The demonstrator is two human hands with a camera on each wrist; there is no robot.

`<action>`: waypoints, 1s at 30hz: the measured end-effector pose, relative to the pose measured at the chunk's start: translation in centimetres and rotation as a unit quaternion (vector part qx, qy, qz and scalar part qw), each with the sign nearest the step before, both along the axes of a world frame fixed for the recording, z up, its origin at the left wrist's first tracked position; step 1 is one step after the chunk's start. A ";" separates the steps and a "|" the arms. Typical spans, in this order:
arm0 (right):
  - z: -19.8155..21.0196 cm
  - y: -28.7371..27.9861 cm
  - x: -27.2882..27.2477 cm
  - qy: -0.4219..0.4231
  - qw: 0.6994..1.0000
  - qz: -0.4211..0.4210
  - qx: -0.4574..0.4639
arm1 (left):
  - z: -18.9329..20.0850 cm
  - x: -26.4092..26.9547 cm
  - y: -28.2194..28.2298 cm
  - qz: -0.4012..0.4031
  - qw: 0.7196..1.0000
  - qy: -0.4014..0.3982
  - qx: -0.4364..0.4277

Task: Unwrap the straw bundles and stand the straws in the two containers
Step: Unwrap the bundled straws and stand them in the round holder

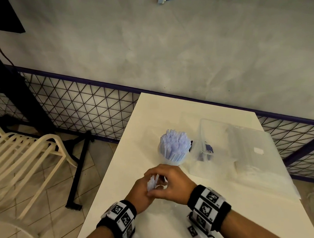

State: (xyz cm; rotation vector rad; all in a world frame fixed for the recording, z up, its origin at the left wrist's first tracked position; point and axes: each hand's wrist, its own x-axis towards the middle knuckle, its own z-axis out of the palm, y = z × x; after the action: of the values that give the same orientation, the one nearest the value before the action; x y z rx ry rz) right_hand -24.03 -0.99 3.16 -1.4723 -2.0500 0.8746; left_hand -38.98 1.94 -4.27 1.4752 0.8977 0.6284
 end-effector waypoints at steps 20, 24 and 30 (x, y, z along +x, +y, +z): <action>-2.6 0.3 -1.1 -0.041 0.996 -0.069 -0.046 | -1.8 -2.2 -0.1 0.030 0.998 0.061 -0.001; -2.6 0.8 -0.1 -0.051 0.996 -0.056 -0.041 | -2.4 -2.0 -0.7 -0.013 0.991 0.137 -0.006; 3.5 1.9 2.0 -0.040 0.998 -0.046 -0.002 | -2.1 -1.0 -0.4 0.004 0.985 0.174 0.015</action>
State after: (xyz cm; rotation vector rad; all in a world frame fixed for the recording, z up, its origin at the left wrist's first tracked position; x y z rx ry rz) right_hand -22.06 0.89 6.66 -1.6143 -2.0197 0.7944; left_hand -39.98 1.56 -6.34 1.6384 1.1659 0.3955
